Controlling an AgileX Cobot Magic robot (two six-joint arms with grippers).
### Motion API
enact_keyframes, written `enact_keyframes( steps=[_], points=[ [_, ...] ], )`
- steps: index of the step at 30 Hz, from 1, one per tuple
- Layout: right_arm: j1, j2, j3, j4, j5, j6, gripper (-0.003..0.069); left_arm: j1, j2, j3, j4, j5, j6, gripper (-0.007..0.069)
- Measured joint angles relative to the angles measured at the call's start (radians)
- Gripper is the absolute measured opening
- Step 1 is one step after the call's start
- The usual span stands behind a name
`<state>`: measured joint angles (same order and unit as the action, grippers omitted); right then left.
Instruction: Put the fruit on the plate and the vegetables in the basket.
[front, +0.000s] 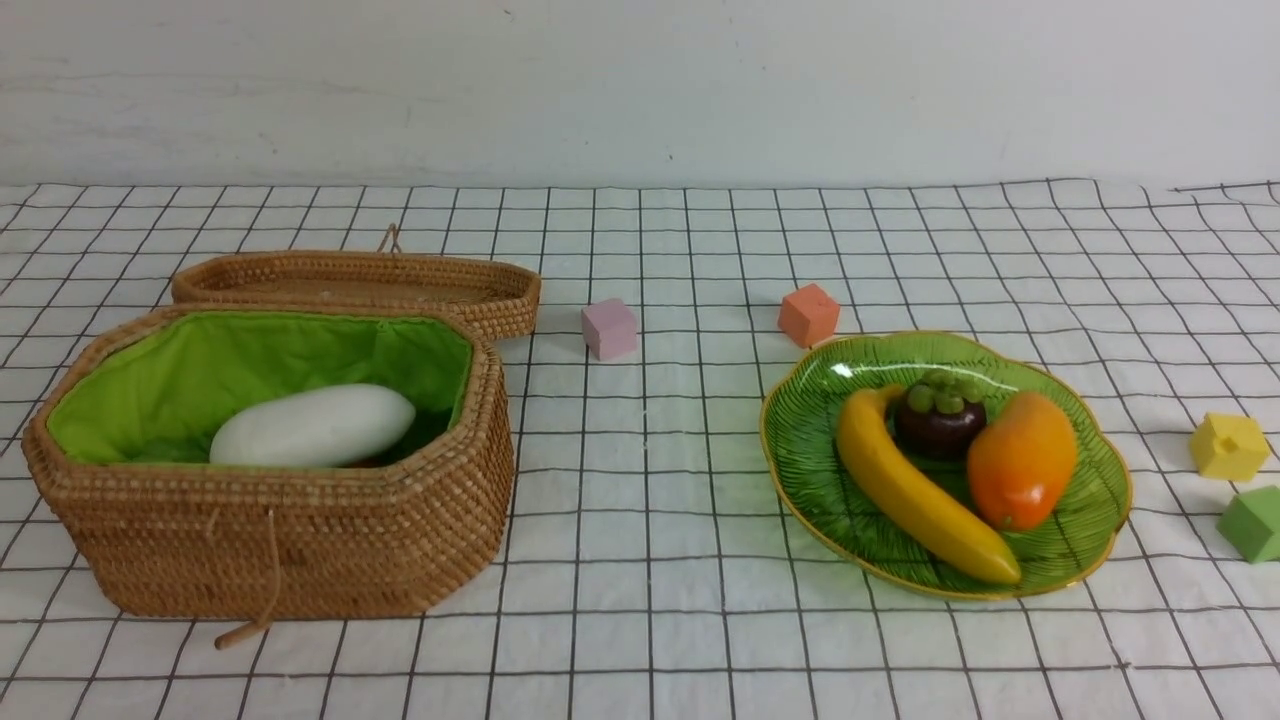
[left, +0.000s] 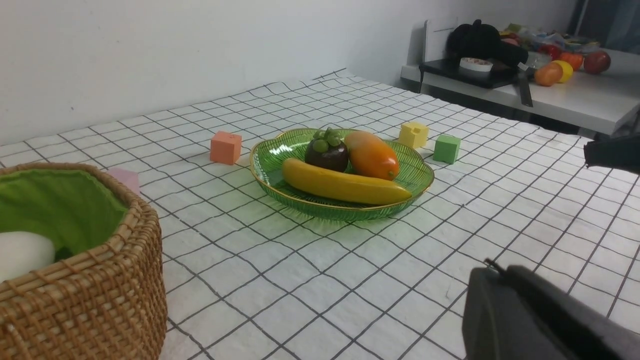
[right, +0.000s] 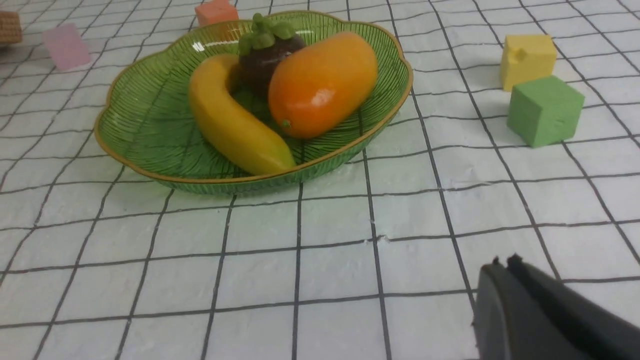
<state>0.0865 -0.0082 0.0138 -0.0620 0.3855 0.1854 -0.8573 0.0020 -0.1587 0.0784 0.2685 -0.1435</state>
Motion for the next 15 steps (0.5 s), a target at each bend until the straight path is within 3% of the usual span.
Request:
enact_keyframes(
  steps=[15],
  points=[
    [0.0,-0.001,0.0,0.006,-0.001,0.003,-0.0006,0.0,0.0,0.0,0.0,0.001,0.0,-0.0009]
  ],
)
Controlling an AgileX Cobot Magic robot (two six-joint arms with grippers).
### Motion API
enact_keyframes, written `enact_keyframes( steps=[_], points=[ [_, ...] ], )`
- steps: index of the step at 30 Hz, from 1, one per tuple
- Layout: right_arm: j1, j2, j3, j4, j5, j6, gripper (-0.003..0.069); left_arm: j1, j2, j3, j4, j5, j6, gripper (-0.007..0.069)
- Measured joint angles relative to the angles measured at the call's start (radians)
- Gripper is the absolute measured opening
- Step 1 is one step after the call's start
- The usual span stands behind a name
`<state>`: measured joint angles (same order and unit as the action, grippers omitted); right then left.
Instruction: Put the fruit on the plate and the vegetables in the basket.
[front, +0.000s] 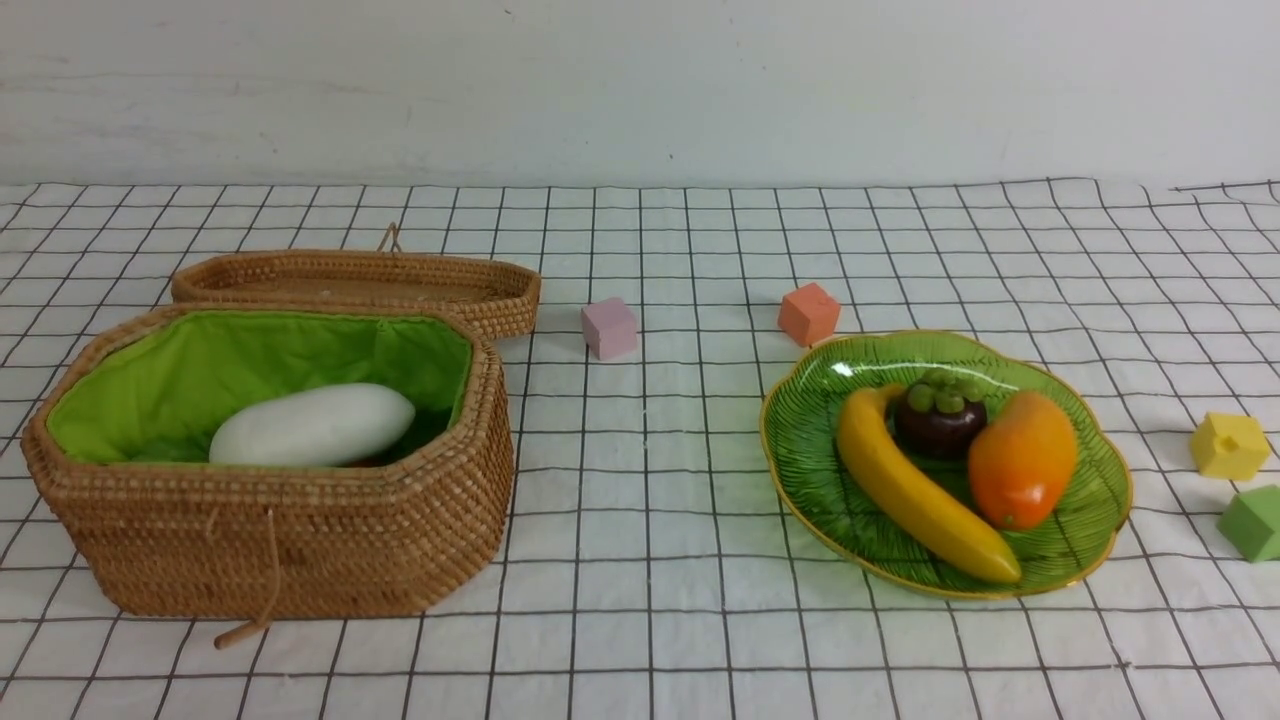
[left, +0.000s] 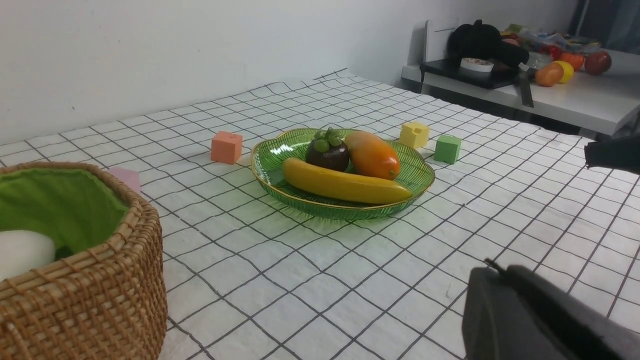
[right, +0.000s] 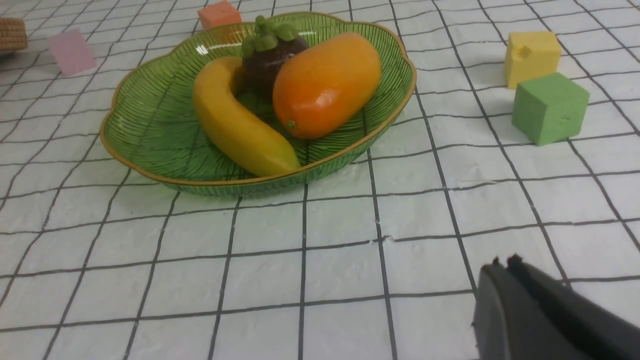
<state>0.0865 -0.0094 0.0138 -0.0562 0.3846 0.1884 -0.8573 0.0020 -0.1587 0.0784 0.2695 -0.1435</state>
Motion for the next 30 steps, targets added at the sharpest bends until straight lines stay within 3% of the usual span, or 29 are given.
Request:
enact_keyframes(
  steps=[8,12,13,14,15,19,23,27,30],
  points=[
    [0.0,0.0,0.0,0.0,0.0,0.0,-0.0001,0.03,0.0,0.009,0.0,-0.002,0.0,-0.0006],
    [0.0,0.0,0.0,0.0,0.0,0.0,-0.0001,0.188,-0.002,0.011,-0.012,-0.012,0.0,-0.0008],
    [0.0,0.0,0.0,0.0,0.0,0.001,0.0,0.327,-0.01,0.012,-0.036,-0.015,0.0,-0.0013],
    [0.0,0.0,0.0,0.0,0.0,0.001,0.0,0.342,-0.01,0.012,-0.039,-0.015,0.0,-0.0013],
    [0.0,0.0,0.0,0.0,0.0,0.001,0.0001,0.437,-0.012,0.015,-0.066,-0.021,0.01,-0.0013],
    [0.0,0.0,0.0,0.0,0.0,0.001,0.0005,0.642,-0.012,0.071,-0.16,-0.056,0.057,-0.0013],
    [0.0,0.0,0.0,0.0,0.0,0.002,0.001,0.743,-0.012,0.165,-0.229,-0.053,0.068,-0.0013],
    [0.0,0.0,0.0,0.0,0.0,0.002,0.0011,0.77,-0.012,0.188,-0.242,0.099,0.072,-0.0013],
    [0.0,0.0,0.0,0.0,0.0,0.002,0.0011,0.77,-0.012,0.19,-0.25,0.118,0.063,-0.0013]
  ],
)
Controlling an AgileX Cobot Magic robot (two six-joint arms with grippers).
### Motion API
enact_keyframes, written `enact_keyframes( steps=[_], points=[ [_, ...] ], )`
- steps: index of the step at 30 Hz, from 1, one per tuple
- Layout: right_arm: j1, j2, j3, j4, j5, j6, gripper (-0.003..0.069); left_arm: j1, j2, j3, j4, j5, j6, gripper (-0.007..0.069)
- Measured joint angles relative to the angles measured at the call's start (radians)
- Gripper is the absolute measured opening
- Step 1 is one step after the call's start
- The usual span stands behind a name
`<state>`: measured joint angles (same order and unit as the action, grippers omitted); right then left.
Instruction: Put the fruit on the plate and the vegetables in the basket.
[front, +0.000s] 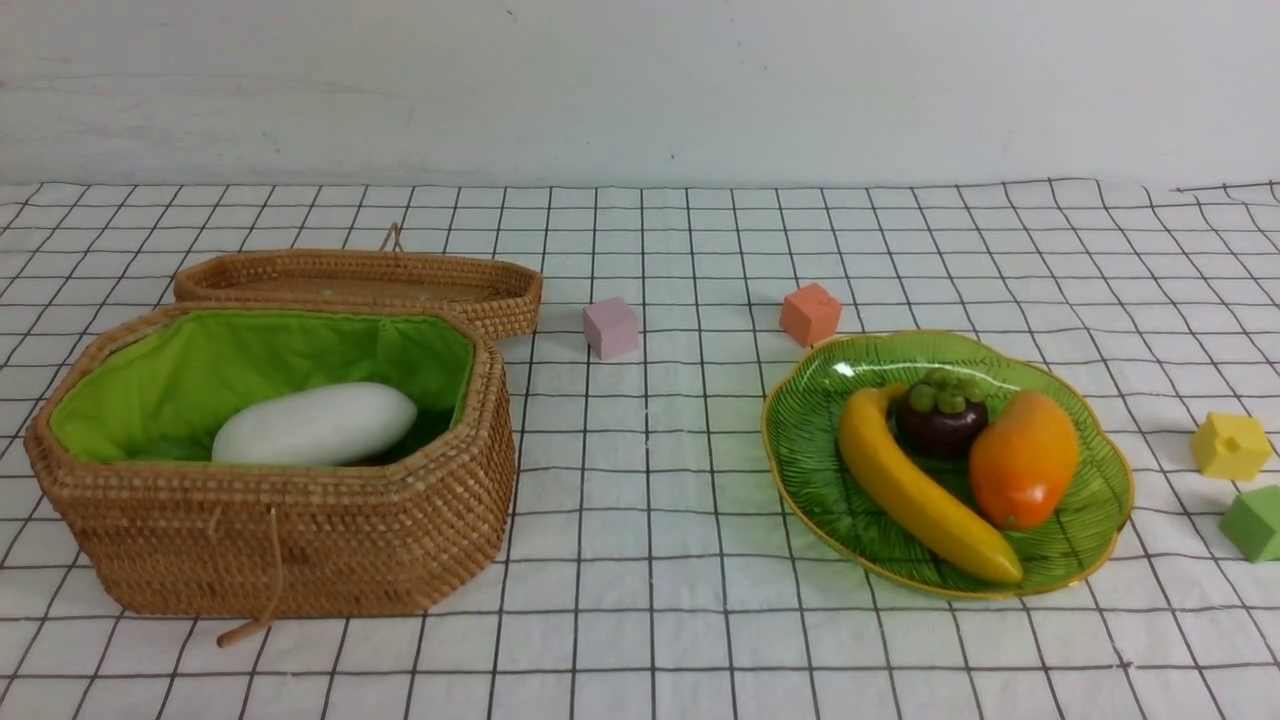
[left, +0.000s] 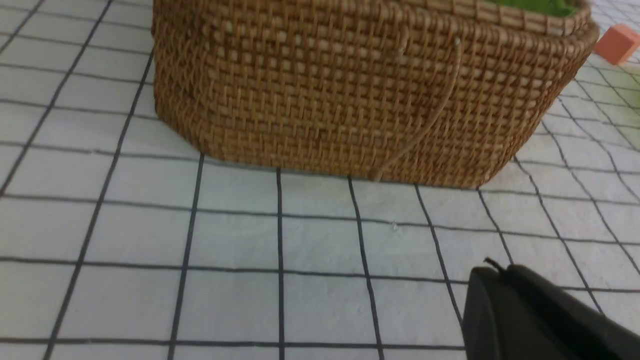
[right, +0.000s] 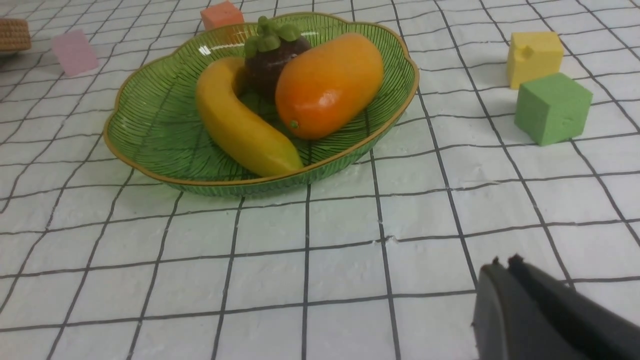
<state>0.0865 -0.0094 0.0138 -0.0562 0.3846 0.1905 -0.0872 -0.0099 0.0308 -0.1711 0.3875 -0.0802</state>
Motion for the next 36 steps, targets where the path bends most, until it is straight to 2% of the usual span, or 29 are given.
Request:
enact_keyframes(
  steps=[36],
  points=[
    [0.0,0.0,0.0,0.0,0.0,0.001,0.0036,0.0,0.0,0.0,-0.023,0.001,-0.02,-0.0008]
  ],
)
